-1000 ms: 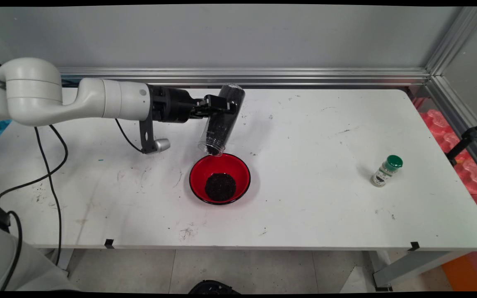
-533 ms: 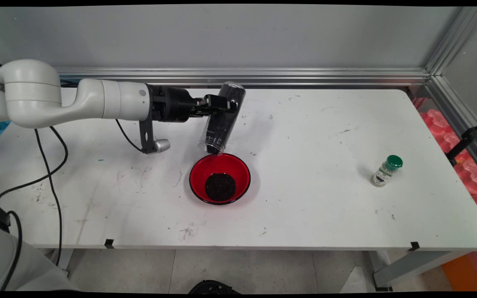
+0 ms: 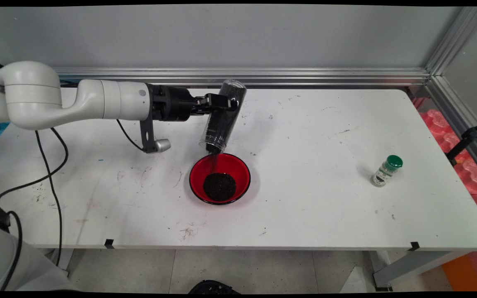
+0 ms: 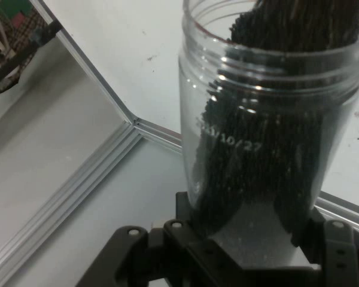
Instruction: Pour the black seasoning powder in the red bowl
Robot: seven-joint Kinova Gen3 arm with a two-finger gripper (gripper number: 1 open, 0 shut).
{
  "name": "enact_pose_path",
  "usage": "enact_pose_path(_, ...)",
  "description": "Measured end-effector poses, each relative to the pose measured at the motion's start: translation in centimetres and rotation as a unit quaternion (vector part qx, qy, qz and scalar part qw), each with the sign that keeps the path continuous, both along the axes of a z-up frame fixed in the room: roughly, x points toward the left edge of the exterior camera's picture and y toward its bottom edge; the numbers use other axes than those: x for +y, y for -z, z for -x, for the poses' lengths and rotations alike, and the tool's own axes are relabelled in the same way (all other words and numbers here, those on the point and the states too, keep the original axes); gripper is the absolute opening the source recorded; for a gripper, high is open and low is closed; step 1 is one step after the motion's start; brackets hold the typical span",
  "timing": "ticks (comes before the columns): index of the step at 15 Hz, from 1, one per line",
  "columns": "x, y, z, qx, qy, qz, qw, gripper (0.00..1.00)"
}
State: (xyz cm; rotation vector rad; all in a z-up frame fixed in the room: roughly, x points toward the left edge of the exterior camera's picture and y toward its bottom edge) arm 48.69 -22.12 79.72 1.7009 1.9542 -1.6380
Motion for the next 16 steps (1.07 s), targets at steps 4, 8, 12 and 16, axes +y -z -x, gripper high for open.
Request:
enact_pose_path(4, 0.01, -0.03, 0.12, 0.001, 0.000, 0.004, 1.0000, 0.00)
enact_pose_path(8, 0.00, -0.03, 0.24, 0.004, 0.000, 0.006, 1.0000, 0.00)
enact_pose_path(12, 0.02, -0.02, 0.35, 0.006, 0.001, 0.007, 1.0000, 0.00)
enact_pose_path(16, 0.04, 0.00, 0.44, 0.008, 0.001, 0.007, 0.9999, 0.00)
